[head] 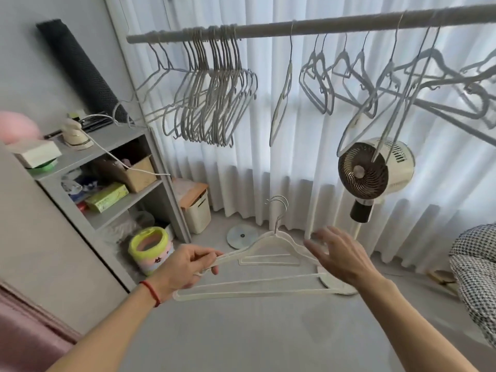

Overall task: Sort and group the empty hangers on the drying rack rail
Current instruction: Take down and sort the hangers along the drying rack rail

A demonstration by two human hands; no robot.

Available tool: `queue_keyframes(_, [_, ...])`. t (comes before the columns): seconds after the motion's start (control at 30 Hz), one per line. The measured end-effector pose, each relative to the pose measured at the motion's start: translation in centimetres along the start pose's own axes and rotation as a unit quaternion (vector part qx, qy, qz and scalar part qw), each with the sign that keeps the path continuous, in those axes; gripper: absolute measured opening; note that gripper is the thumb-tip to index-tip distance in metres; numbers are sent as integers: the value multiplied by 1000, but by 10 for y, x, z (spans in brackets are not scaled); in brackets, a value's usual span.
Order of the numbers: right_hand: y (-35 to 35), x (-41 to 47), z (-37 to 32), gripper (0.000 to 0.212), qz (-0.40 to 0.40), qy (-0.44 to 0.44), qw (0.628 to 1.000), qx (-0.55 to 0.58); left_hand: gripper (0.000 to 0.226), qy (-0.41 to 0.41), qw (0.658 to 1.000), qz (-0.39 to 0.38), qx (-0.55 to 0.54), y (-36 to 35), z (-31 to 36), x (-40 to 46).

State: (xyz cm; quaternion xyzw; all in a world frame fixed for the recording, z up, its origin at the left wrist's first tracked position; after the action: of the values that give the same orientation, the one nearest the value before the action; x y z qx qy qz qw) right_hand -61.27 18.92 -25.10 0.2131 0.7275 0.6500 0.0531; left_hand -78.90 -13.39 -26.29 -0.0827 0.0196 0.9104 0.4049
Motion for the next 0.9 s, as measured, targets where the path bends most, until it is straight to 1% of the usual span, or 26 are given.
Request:
queue_keyframes(0.03, [10,10,-13,51,16,0,998,63,24,-8,1000,2,28,3,6,-1])
queue_keyframes(0.1, [32,29,-40,52,24,7,983,184,32,-25,997,-3,77,7,17,-3])
queue_keyframes(0.17, [50,44,-59,40,10,36,971,237,34,-36,994,-16,98,11,28,-6])
queue_keyframes(0.23, [61,52,-66,26,-5,55,958,281,31,-30,996,-30,83,18,37,-7])
queue_keyframes(0.27, [64,54,-67,23,-10,61,951,302,29,-26,996,-40,72,23,41,-7])
queue_keyframes(0.4, [76,62,-71,20,-34,79,945,317,26,-31,995,-70,68,41,52,-2])
queue_keyframes(0.47, [79,64,-75,20,-61,78,929,356,24,-33,993,-84,75,50,56,2])
queue_keyframes(0.57, [83,66,-78,19,-80,86,900,420,22,-30,991,-108,73,61,61,10])
queue_keyframes(0.7, [86,68,-79,18,-102,107,875,460,22,-29,989,-127,68,70,64,19])
queue_keyframes(0.83, [86,71,-82,25,-133,95,854,494,22,-38,990,-126,54,74,71,25])
queue_keyframes(0.9, [86,74,-83,30,-154,81,838,518,28,-42,989,-130,47,75,76,26])
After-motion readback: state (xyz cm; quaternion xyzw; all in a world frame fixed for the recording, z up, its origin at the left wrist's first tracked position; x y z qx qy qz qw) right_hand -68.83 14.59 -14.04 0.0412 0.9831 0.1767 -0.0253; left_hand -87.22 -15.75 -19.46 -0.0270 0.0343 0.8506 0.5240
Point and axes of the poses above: each hand's wrist, its own x-axis towards the middle knuckle, its own y-axis out of the back of the hand, z = x × y, the point moved 2 cm from there along x, towards the middle knuckle, and after that the axes turned 14 degrees about -x, right-handed, at the moved point
